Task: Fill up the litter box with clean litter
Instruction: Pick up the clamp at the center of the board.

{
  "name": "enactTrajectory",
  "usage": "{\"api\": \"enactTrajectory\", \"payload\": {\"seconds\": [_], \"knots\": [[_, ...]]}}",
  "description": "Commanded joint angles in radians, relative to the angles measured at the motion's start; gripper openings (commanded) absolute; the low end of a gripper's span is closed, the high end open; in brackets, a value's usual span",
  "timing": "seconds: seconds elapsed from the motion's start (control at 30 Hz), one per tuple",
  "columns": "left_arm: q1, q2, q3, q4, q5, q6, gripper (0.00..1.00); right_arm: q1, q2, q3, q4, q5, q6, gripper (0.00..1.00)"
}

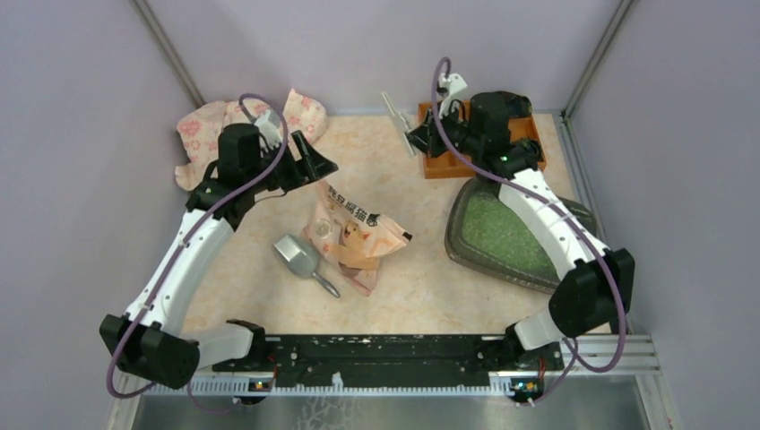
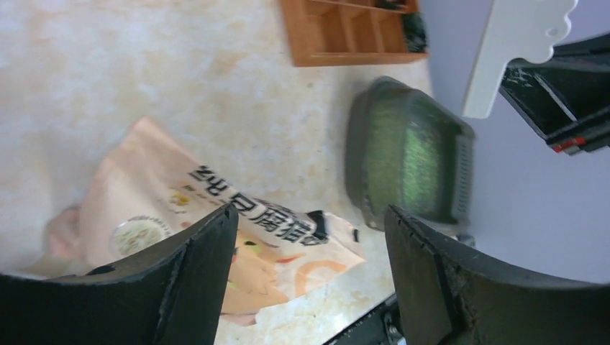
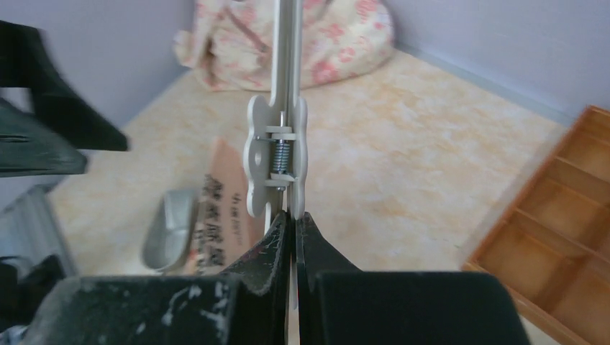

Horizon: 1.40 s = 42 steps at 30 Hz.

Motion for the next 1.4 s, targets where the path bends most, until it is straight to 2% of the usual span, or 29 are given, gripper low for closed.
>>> {"api": "enactTrajectory", "payload": {"seconds": [0.0, 0.1, 0.2, 0.33, 0.47, 0.57, 0.8, 1.0, 1.2, 1.37], "knots": [[0.002, -0.084, -0.135, 0.332, 0.242, -0.040, 0.83, -0.033, -0.086, -0.108, 0.270, -0.355, 0.303, 0.00], [0.002, -0.140, -0.251, 0.590, 0.371, -0.113, 0.87, -0.036, -0.113, -0.214, 0.490, -0.496, 0.522, 0.00], [0.003, -0.173, -0.341, 0.826, 0.470, -0.206, 0.89, -0.036, -0.117, -0.287, 0.675, -0.571, 0.700, 0.00], [0.002, -0.178, -0.381, 0.968, 0.527, -0.270, 0.90, -0.036, -0.114, -0.352, 0.871, -0.629, 0.882, 0.00], [0.002, -0.162, -0.408, 1.099, 0.558, -0.338, 0.89, -0.021, -0.073, -0.399, 1.160, -0.679, 1.104, 0.00], [0.002, -0.158, -0.426, 1.166, 0.547, -0.371, 0.89, -0.001, -0.050, -0.428, 1.268, -0.682, 1.183, 0.00], [0.002, -0.133, -0.434, 1.241, 0.546, -0.430, 0.87, 0.067, -0.028, -0.429, 1.224, -0.667, 1.135, 0.00], [0.002, -0.131, -0.432, 1.216, 0.521, -0.416, 0.79, 0.108, -0.021, -0.409, 1.119, -0.659, 1.051, 0.00], [0.002, -0.130, -0.435, 1.194, 0.506, -0.409, 0.63, 0.133, -0.025, -0.395, 0.996, -0.652, 0.956, 0.00], [0.002, -0.120, -0.429, 1.192, 0.517, -0.409, 0.42, 0.135, -0.027, -0.399, 0.992, -0.644, 0.951, 0.00]]}}
